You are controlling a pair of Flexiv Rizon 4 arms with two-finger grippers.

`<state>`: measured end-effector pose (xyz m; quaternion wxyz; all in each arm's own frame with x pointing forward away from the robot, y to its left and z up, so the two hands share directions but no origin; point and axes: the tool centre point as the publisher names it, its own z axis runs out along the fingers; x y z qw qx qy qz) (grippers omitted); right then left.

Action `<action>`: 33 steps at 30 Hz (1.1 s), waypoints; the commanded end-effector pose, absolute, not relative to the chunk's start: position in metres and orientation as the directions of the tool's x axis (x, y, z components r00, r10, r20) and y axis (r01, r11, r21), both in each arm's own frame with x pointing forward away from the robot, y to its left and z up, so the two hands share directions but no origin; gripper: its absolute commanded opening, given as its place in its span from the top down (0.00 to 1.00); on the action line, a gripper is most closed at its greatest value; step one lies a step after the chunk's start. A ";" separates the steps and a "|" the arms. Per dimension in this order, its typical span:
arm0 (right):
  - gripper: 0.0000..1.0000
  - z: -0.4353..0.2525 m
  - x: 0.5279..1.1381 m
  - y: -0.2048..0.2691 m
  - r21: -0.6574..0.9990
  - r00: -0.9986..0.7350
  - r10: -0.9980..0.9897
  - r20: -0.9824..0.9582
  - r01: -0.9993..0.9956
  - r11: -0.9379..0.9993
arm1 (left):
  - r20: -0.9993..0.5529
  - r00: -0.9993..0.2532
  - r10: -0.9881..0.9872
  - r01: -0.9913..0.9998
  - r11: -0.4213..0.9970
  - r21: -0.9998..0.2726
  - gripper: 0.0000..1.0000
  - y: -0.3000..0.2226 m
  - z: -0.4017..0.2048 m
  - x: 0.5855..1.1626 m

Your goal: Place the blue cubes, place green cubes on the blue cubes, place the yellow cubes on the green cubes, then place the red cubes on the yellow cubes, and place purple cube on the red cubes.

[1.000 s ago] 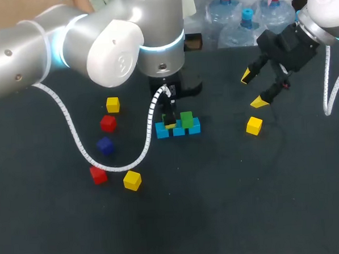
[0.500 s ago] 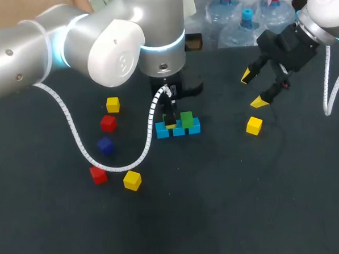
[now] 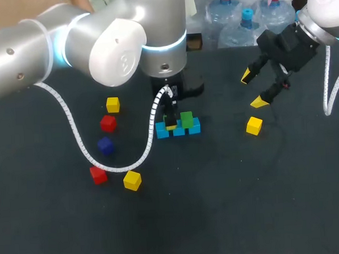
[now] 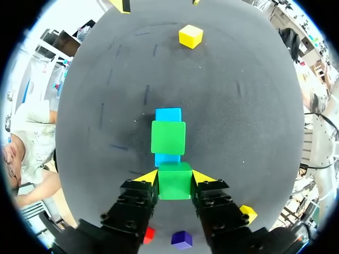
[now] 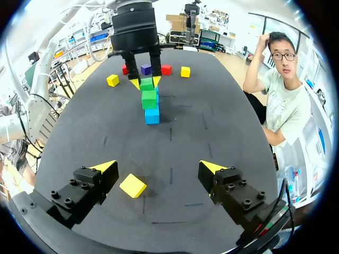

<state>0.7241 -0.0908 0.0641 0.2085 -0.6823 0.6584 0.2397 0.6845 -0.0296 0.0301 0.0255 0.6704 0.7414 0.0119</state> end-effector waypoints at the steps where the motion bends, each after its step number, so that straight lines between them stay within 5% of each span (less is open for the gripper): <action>1: 0.00 0.064 0.723 -0.091 0.029 0.018 -0.798 -0.602 -0.999 -0.045 | -0.022 -0.100 0.995 0.994 0.101 0.048 1.00 -0.029 0.029 0.685; 33: 0.00 0.064 0.723 -0.091 0.029 0.018 -0.798 -0.602 -0.999 -0.045 | -0.015 -0.094 0.995 0.994 0.095 0.051 1.00 -0.031 0.027 0.692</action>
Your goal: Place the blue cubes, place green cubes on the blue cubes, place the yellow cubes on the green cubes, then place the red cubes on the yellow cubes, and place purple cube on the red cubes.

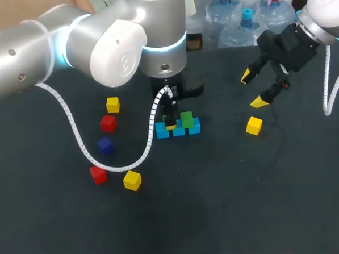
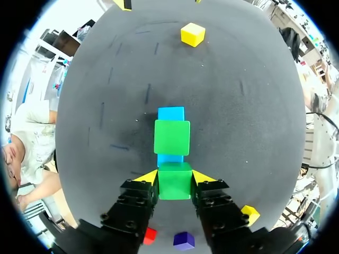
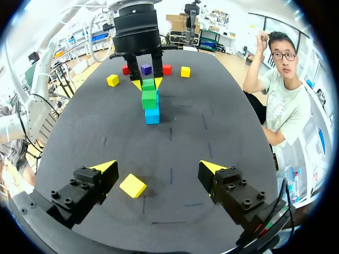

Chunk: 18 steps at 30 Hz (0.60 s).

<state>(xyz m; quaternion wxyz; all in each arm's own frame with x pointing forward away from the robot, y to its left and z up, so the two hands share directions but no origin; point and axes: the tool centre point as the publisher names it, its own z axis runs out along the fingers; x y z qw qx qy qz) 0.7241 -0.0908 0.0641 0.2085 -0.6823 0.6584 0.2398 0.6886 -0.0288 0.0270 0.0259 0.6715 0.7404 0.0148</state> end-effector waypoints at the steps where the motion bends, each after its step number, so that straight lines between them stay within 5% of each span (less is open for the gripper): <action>1: 0.00 0.064 0.723 -0.091 0.029 0.018 -0.798 -0.602 -0.999 -0.045 | -0.016 -0.094 0.995 0.994 0.095 0.051 1.00 -0.031 0.027 0.691; 18: 0.00 0.064 0.723 -0.091 0.029 0.018 -0.798 -0.602 -0.999 -0.045 | -0.013 -0.099 0.995 0.994 0.099 0.049 1.00 -0.029 0.026 0.691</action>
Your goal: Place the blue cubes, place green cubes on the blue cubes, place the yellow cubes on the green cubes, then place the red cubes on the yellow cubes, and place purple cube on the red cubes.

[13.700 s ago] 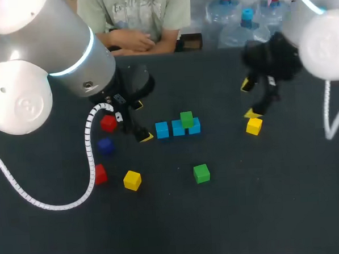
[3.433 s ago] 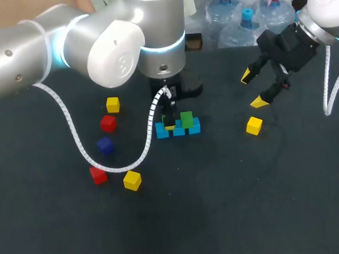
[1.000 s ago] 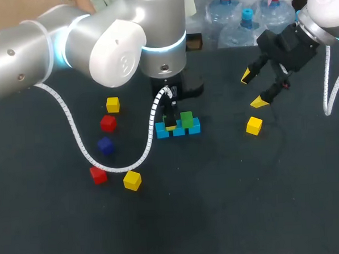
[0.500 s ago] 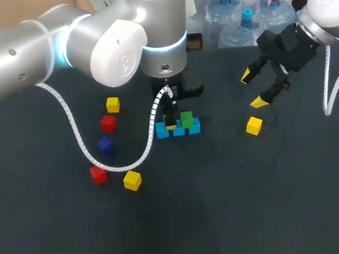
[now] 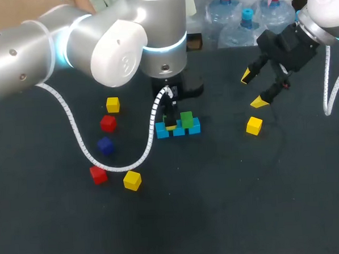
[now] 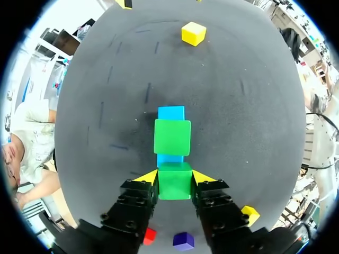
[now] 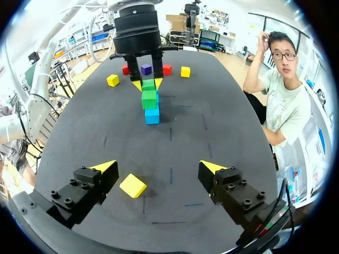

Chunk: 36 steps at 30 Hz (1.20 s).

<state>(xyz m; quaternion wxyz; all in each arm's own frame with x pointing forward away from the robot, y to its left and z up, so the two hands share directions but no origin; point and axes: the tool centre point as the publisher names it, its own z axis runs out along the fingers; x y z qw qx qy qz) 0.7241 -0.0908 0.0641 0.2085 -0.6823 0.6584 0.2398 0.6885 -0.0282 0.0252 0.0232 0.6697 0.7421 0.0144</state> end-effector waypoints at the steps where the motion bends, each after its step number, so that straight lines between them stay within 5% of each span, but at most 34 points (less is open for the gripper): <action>1: 0.00 0.064 0.723 -0.091 0.029 0.018 -0.798 -0.602 -0.999 -0.045 | -0.012 -0.098 0.995 0.994 0.098 0.050 1.00 -0.030 0.026 0.691; 32: 0.00 0.064 0.723 -0.091 0.029 0.018 -0.798 -0.602 -0.999 -0.045 | -0.007 -0.102 0.995 0.994 0.102 0.048 0.96 -0.027 0.024 0.694; 33: 0.00 0.064 0.723 -0.091 0.029 0.018 -0.798 -0.602 -0.999 -0.045 | -0.007 -0.102 0.995 0.994 0.102 0.048 0.91 -0.027 0.024 0.694; 35: 0.00 0.064 0.723 -0.091 0.029 0.018 -0.798 -0.602 -0.999 -0.045 | -0.008 -0.102 0.995 0.994 0.102 0.048 0.62 -0.027 0.024 0.693; 36: 0.00 0.064 0.723 -0.091 0.029 0.018 -0.798 -0.602 -0.999 -0.045 | -0.008 -0.104 0.995 0.993 0.104 0.048 0.35 -0.027 0.024 0.693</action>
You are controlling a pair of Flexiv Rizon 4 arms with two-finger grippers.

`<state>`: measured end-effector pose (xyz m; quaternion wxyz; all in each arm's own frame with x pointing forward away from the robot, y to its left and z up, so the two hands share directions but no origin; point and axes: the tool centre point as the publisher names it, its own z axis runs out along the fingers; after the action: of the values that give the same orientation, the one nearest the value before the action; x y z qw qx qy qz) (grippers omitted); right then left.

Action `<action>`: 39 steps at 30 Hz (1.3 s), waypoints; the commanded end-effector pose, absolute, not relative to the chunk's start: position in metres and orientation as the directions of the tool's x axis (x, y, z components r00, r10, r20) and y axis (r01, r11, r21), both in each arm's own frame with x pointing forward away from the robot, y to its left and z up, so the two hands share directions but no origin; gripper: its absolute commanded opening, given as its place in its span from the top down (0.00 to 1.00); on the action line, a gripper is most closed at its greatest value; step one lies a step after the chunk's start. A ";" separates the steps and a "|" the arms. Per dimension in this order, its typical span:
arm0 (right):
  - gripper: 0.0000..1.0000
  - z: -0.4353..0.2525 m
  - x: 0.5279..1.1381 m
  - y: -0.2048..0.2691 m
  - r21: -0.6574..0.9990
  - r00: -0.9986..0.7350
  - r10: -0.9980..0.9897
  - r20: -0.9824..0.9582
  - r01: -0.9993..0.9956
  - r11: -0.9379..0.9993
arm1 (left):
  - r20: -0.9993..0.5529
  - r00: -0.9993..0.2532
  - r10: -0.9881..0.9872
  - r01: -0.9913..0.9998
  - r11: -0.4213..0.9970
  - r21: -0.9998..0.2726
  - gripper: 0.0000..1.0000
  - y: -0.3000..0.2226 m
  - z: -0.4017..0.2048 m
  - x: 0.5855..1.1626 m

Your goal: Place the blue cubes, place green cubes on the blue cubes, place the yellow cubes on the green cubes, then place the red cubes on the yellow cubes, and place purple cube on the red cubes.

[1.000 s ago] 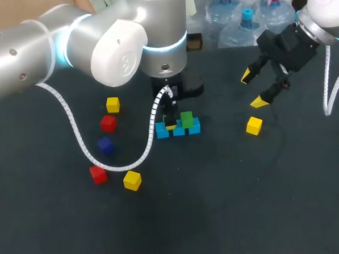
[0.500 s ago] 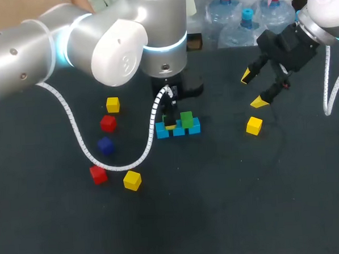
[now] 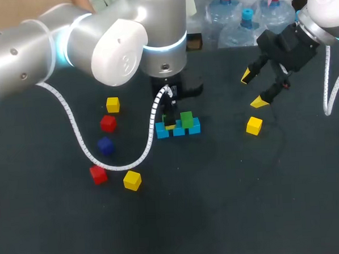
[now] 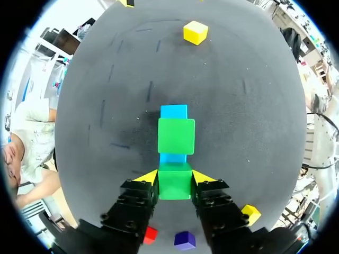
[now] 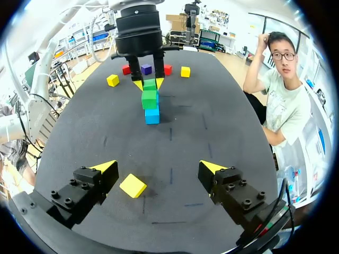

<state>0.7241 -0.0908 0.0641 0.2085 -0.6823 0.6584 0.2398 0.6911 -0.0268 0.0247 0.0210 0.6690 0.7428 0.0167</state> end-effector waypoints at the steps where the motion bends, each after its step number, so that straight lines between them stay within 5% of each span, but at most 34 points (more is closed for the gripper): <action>1: 0.00 0.064 0.723 -0.091 0.029 0.018 -0.798 -0.602 -0.999 -0.045 | -0.009 -0.106 0.994 0.993 0.106 0.049 0.11 -0.027 0.025 0.693; 3: 0.00 0.064 0.723 -0.091 0.029 0.018 -0.798 -0.602 -0.999 -0.045 | -0.011 -0.117 0.993 0.992 0.117 0.051 0.00 -0.025 0.025 0.692; 39: 0.00 0.064 0.723 -0.091 0.029 0.018 -0.798 -0.602 -0.999 -0.045 | -0.184 -0.224 0.957 0.970 0.236 0.049 0.00 0.043 0.048 0.657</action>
<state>0.7241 -0.0908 0.0641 0.2085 -0.6823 0.6584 0.2398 0.6641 0.0283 0.0469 0.0464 0.6187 0.7843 -0.0067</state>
